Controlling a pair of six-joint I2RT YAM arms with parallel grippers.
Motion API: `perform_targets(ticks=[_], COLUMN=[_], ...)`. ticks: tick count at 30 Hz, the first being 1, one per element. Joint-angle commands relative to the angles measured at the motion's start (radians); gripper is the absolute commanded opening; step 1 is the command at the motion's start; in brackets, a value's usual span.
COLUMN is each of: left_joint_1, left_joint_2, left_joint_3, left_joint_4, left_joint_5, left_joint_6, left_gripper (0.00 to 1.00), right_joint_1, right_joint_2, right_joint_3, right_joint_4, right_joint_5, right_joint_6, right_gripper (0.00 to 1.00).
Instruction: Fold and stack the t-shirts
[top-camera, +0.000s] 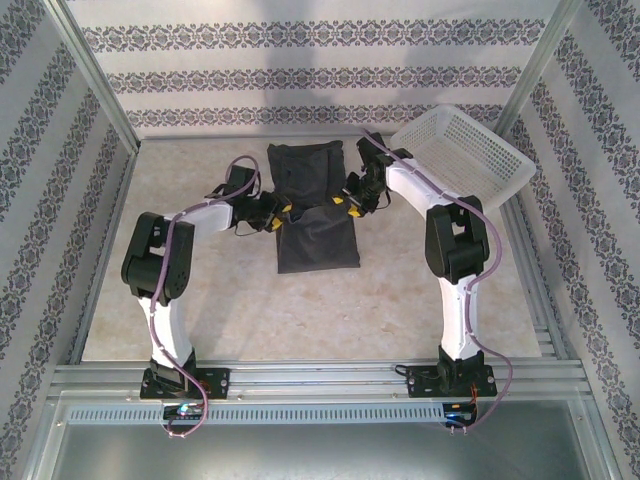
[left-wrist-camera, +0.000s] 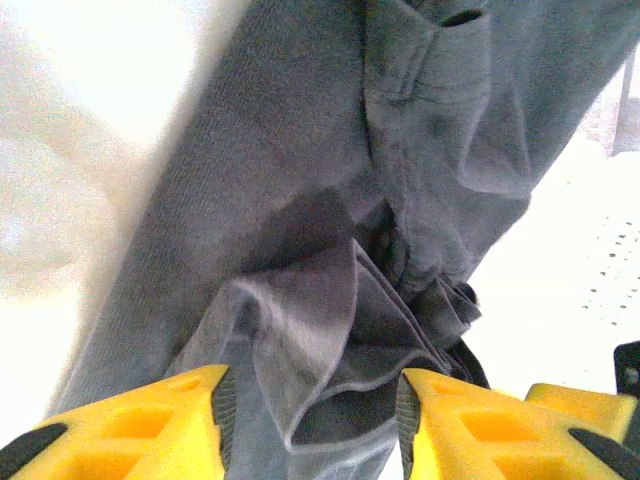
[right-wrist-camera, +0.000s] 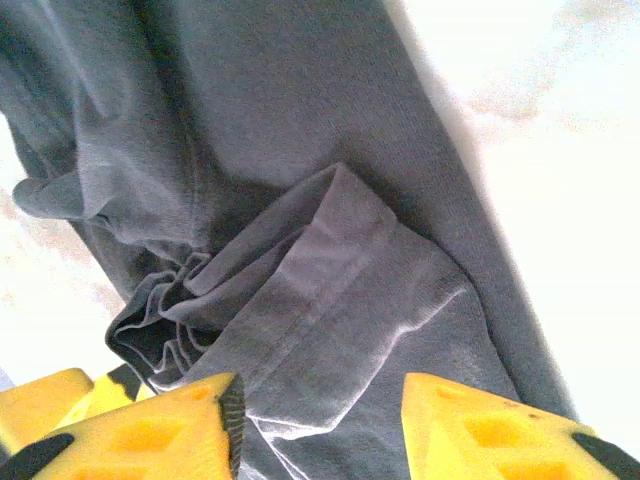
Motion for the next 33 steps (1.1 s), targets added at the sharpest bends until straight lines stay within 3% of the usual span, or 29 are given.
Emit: perform_targets(ticks=[1,4,7,13,18,29,33], left_joint_1=[0.002,-0.029,-0.072,-0.164,-0.178,-0.18,-0.179], left_joint_2=[-0.201,-0.338,-0.411,-0.371,-0.271,-0.172,-0.177], left_joint_3=[-0.077,-0.241,-0.412,-0.488,-0.449,-0.376,-0.365], left_joint_4=[-0.134,-0.132,-0.024,0.101,0.11,0.106,0.098], left_joint_5=[-0.11,-0.138,-0.088,-0.066,-0.052,-0.056,-0.066], left_joint_6=[0.053,-0.011,-0.139,-0.236,-0.236,-0.207,-0.209], left_gripper=[0.47,0.48,0.48,0.54,0.51,0.24,0.19], right_joint_1=[-0.018,-0.029,-0.029,0.002,0.044,0.077,0.077], right_joint_2=[-0.07,-0.173,-0.266,-0.37,-0.32,-0.25,-0.299], right_joint_3=[-0.001,-0.147,-0.315,-0.595,-0.63,-0.617,-0.621], right_joint_4=[-0.011,0.02,0.042,0.149,0.173,0.147,0.093], right_joint_5=[-0.004,-0.006,-0.011,-0.067,-0.085,-0.053,-0.003], right_joint_6=[-0.083,-0.125,-0.137,-0.089,-0.048,-0.017,-0.035], right_gripper=[0.5,0.52,0.52,0.53,0.53,0.45,0.48])
